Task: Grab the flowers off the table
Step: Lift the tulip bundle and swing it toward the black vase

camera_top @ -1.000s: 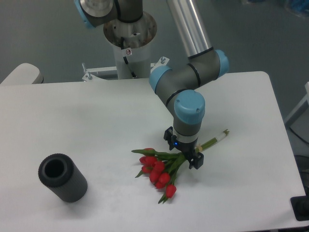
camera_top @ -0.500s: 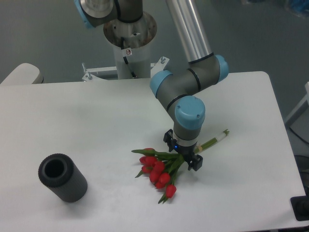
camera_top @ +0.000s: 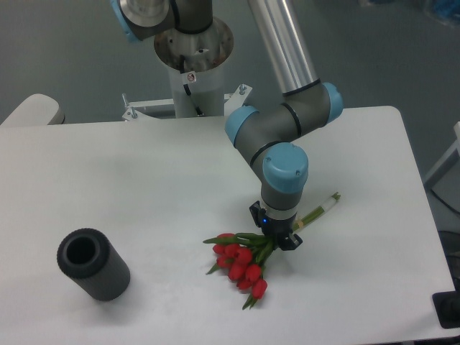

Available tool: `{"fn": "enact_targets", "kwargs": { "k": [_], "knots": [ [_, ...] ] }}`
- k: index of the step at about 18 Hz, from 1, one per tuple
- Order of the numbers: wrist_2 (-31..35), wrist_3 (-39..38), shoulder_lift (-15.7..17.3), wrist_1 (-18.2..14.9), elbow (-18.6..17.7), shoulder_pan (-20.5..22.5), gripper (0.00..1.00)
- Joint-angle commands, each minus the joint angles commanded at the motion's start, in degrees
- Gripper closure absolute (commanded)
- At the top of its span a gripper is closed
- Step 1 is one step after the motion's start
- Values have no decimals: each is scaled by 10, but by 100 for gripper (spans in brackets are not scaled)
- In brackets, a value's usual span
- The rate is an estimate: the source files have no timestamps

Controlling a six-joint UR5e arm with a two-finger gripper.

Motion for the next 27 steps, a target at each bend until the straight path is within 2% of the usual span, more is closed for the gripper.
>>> {"fn": "enact_targets", "kwargs": {
  "k": [3, 7, 11, 15, 18, 22, 27],
  "knots": [
    [-42, -8, 25, -10, 27, -17, 76],
    [-213, -37, 63, -16, 49, -16, 76],
    [-323, -104, 82, -12, 77, -19, 76],
    [-423, -169, 85, -9, 94, -32, 76],
    [-460, -206, 90, -1, 98, -45, 76],
    [-518, -237, 98, -1, 94, -42, 76],
    [-529, -267, 113, -1, 91, -39, 76]
  ]
}}
